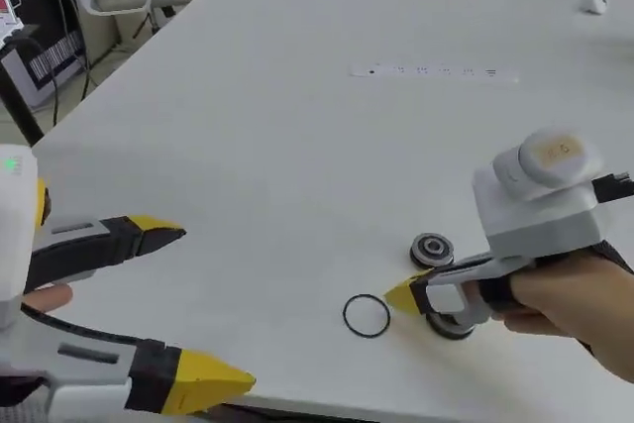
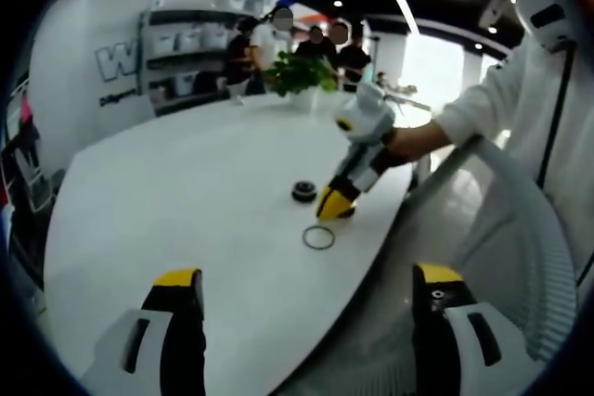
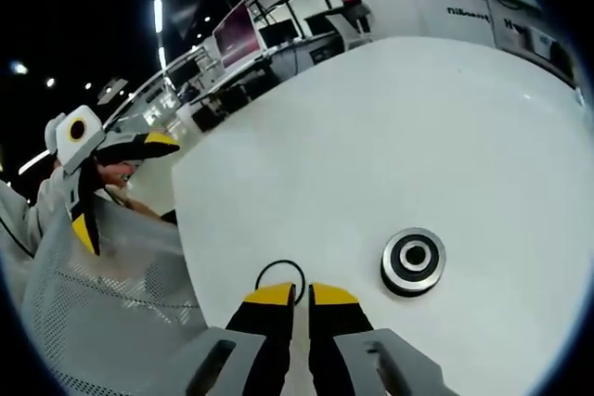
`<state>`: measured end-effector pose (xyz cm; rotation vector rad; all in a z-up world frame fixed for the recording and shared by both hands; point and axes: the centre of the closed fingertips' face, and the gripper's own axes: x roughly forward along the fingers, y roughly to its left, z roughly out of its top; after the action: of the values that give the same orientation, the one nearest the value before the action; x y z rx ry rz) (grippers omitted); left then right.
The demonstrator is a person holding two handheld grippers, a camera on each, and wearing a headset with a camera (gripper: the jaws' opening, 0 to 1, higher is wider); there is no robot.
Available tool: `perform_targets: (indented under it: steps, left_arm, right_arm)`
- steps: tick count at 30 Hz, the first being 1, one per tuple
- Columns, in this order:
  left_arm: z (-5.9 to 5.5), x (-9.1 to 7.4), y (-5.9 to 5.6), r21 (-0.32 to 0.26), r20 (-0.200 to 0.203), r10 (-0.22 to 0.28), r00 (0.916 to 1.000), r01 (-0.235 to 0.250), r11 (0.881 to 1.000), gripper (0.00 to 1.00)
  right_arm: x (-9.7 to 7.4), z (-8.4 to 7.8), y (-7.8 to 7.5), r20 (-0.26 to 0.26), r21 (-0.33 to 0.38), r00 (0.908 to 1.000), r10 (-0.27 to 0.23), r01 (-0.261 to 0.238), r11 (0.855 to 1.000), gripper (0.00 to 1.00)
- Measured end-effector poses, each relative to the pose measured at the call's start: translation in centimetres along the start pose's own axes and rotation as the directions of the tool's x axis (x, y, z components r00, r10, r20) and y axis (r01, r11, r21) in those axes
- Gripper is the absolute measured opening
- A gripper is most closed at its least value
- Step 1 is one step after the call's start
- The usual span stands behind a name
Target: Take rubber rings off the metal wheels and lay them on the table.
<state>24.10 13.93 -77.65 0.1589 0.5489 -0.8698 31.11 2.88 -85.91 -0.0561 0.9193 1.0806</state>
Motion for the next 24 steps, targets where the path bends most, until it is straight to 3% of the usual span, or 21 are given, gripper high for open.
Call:
perform_targets:
  steps: [5,11,19,24]
  left_arm:
    - [-0.3,0.3,-0.1,-0.008,-0.011,-0.014,0.9998,0.014,1.000,0.94]
    - [-0.4,0.3,0.0,0.000,-0.016,-0.016,0.9997,0.016,1.000,0.94]
    - [-0.7,0.3,0.0,-0.009,-0.018,-0.012,0.9998,0.012,1.000,0.94]
    - [-0.7,0.2,0.1,-0.015,-0.019,-0.009,0.9998,0.008,1.000,0.93]
  right_arm:
    - [0.0,0.1,-0.1,0.007,-0.032,1.0000,-0.003,0.003,0.999,0.07]
    - [-0.6,0.9,-0.4,0.041,-0.014,0.9991,-0.006,0.007,1.000,0.10]
    - [-1.0,1.4,0.0,0.050,-0.105,0.9987,-0.012,0.017,0.994,0.18]
    - [-1.4,1.8,0.0,0.063,-0.120,0.9979,-0.011,0.019,0.993,0.23]
